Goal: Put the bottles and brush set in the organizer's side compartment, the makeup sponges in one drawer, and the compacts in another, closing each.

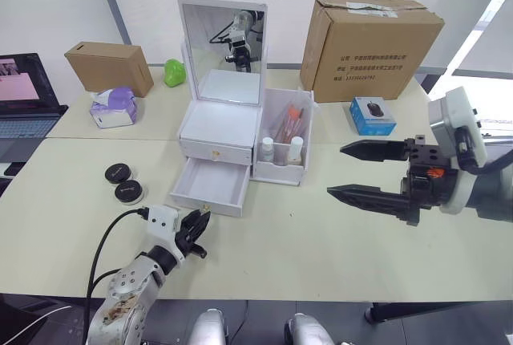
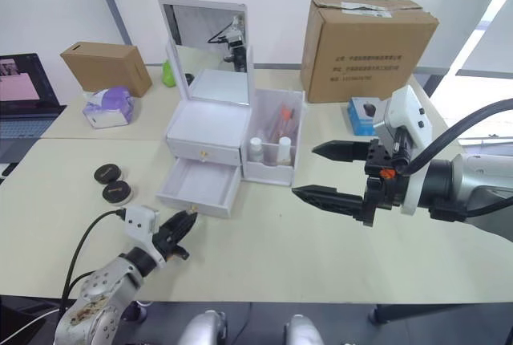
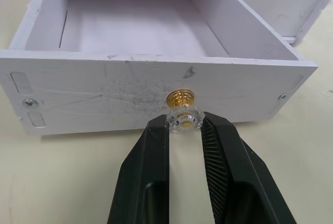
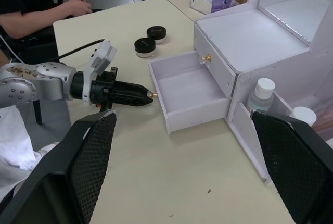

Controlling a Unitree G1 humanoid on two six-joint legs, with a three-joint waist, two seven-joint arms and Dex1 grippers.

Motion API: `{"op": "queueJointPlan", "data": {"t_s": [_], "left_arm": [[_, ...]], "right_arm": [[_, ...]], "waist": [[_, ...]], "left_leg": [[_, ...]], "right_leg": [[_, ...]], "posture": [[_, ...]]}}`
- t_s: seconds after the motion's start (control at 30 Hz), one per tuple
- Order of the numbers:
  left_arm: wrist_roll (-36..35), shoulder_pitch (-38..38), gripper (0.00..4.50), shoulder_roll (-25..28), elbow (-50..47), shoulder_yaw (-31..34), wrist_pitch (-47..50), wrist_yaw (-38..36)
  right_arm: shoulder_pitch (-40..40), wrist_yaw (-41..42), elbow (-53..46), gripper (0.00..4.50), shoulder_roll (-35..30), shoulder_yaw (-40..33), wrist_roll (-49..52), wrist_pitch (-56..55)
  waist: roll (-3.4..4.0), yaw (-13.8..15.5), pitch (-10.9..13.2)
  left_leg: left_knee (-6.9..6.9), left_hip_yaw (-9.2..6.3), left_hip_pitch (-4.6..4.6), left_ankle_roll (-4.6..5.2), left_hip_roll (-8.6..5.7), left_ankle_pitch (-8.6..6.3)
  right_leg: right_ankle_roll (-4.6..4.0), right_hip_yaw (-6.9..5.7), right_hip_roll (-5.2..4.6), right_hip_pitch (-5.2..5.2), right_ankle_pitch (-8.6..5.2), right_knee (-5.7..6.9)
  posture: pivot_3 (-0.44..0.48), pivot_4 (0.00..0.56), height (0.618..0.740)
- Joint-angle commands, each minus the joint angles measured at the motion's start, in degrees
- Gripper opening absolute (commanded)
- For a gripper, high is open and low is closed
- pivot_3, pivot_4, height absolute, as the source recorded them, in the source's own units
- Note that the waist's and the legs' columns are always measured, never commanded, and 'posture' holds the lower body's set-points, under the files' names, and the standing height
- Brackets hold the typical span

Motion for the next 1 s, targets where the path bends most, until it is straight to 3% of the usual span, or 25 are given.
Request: {"op": "queueJointPlan", "data": {"t_s": [0.03,0.33,0.53,0.73,0.83,1.0], "left_arm": [[-1.67,1.88,0.58,0.79,-3.52,1.40,-0.11,-0.83],[-5.29,8.07,0.58,0.68,-1.31,4.28,-2.36,-4.17],[-13.87,11.53,2.53,0.84,2.57,8.45,-5.13,-14.00],[-18.07,16.93,4.48,4.44,11.27,18.04,-12.42,-26.58],[-17.08,16.31,4.48,7.44,21.29,23.45,-17.75,-30.53],[-14.43,11.98,4.48,14.01,35.17,30.41,-24.67,-31.27]], "right_arm": [[-1.43,0.74,0.32,4.50,0.37,0.27,-0.60,-1.55],[-5.78,0.80,1.73,4.50,2.09,5.12,-2.26,-1.20],[-7.32,1.79,2.32,4.50,2.84,6.68,-3.21,-1.11],[-4.13,5.10,2.12,4.50,2.69,5.68,-4.06,-0.87],[0.59,7.06,1.85,4.50,1.76,3.12,-4.94,-0.60],[4.58,8.98,2.15,4.50,1.95,1.19,-7.52,-2.07]], "waist": [[0.00,-0.03,0.00],[0.01,-0.51,0.00],[0.01,-0.86,0.00],[-0.03,-0.96,0.02],[-0.03,-0.94,0.02],[0.00,-1.10,0.01]], "left_leg": [[0.00,0.00,0.00,0.00,0.00,0.00],[-0.05,0.00,0.02,-0.01,0.02,-0.01],[-0.13,0.08,0.09,-0.02,0.05,-0.01],[-0.38,0.16,0.32,-0.02,0.09,-0.02],[-0.53,0.17,0.46,-0.04,0.10,-0.03],[-0.73,0.22,0.52,-0.50,0.12,-0.31]], "right_leg": [[0.00,0.00,0.00,0.00,0.00,0.00],[-0.06,-0.01,-0.02,-0.09,-0.05,-0.03],[0.00,-0.03,-0.07,-0.11,-0.17,-0.08],[-0.08,-0.04,-0.09,-0.24,-0.24,-0.13],[-0.11,-0.04,-0.10,-0.22,-0.31,-0.16],[-0.13,-0.08,-0.11,-0.32,-0.30,-0.15]], "posture": [[0.000,0.150,0.740],[0.000,0.150,0.740],[0.000,0.150,0.740],[0.000,0.150,0.740],[0.000,0.150,0.740],[0.000,0.150,0.740]]}}
